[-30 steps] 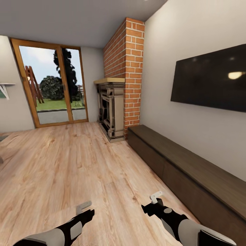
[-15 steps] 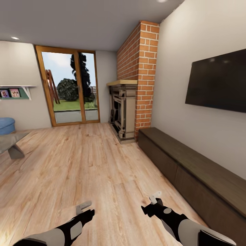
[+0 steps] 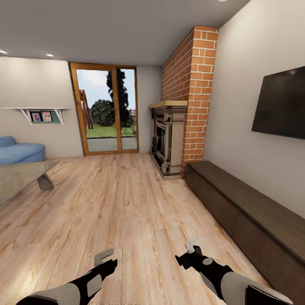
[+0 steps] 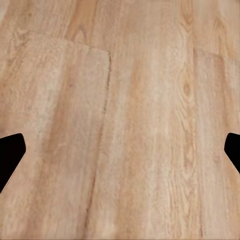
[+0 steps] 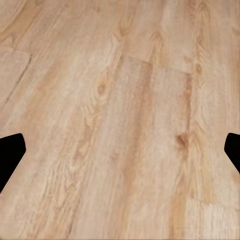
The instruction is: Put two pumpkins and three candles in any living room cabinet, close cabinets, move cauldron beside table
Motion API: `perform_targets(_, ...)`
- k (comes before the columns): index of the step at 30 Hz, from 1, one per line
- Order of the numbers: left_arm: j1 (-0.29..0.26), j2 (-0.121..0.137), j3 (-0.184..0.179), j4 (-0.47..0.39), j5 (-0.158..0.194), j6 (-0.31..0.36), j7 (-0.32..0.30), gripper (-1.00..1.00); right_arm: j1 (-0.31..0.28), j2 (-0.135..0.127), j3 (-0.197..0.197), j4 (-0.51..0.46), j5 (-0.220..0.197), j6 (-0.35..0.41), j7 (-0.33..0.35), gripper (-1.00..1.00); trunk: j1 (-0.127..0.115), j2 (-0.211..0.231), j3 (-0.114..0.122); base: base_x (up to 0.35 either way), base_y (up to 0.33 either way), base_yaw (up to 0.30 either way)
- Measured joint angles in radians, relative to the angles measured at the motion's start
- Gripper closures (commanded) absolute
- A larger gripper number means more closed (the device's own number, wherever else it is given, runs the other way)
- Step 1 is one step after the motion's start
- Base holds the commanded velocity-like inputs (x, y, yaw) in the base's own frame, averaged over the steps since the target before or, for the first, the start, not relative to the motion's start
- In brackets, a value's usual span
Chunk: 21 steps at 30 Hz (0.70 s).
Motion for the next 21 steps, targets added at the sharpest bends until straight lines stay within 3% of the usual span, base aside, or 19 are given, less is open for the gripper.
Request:
perform_targets(9,0.000,0.000,0.000,0.000,0.000,0.000,0.001,-1.00,0.000,0.003,-0.001,0.000,0.001,0.070,0.002,-1.00,0.000,0.000,-0.009,0.000,0.000,0.228)
perform_targets(15,0.000,0.000,0.000,0.000,0.000,0.000,0.001,-1.00,0.000,0.004,0.003,0.000,0.004,0.079,0.002,-1.00,0.000,0.000,-0.017,0.000,0.000,0.218)
perform_targets(21,0.000,0.000,0.000,0.001,0.000,0.001,0.001,-1.00,0.000,0.005,0.004,0.000,0.056,0.080,0.002,-1.00,0.000,0.000,-0.023,0.000,0.000,0.241)
